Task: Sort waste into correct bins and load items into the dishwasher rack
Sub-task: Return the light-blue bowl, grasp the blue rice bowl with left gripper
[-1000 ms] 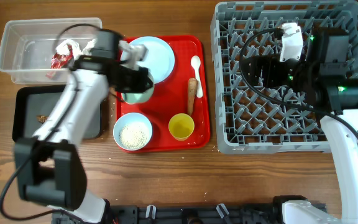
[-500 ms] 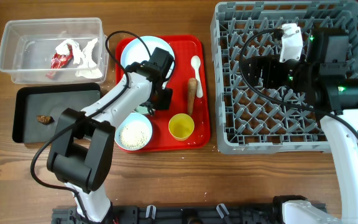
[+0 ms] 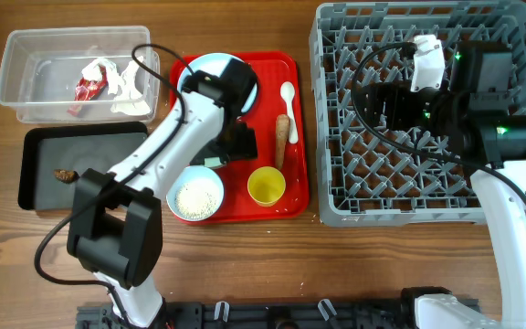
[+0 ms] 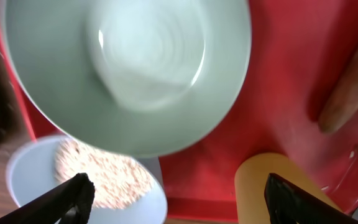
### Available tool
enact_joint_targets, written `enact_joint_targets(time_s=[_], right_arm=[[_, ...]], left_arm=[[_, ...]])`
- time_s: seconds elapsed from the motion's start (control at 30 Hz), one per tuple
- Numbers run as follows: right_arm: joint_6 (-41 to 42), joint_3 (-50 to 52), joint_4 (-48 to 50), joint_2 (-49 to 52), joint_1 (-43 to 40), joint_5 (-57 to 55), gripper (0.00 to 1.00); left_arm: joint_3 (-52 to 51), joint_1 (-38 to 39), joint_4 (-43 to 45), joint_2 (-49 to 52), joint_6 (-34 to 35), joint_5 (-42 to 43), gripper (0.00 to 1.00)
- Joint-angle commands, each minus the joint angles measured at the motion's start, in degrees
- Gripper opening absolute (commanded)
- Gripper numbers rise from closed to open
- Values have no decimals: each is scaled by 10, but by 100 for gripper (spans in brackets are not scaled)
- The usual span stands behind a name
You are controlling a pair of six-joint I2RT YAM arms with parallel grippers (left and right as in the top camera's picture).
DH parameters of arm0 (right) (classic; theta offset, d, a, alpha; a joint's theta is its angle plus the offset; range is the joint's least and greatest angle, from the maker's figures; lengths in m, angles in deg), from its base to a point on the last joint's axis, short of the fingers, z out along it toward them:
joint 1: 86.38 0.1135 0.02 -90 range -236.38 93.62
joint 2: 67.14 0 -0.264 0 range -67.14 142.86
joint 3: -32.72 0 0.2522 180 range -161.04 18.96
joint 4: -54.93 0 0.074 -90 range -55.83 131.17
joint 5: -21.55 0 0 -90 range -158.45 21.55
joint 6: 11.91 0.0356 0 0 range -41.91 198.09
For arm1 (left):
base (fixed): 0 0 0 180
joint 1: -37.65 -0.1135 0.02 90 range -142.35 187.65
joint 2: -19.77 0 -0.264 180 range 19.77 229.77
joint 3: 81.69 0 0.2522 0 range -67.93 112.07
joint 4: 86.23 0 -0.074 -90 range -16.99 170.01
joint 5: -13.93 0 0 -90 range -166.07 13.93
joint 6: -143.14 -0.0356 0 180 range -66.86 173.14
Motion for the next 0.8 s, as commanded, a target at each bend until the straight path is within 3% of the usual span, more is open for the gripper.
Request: enact_joint_targets(time_s=[0.0,0.17,0.23,0.27,0.47,0.77], right_arm=[[6,-13,-1,6,0,9,100],[6,-13,0,6,0,9,100],[6,-13,0,6,0,9,100],[6,-13,0,6,0,9,100],[7,-13,0,6,0,9,100],[6,-13,2,6,0,9,100]], left_arm=[[-47,27,7,-9,71,-6,88],[-105,35,45,-9,80,-13,79],[-127,33,72,-9,79,-24,65],[-132,33,81,-9,77,-25,50],[-136,33,92,-9,71,-25,4],[-135,33,33,-36,54,-3,4]])
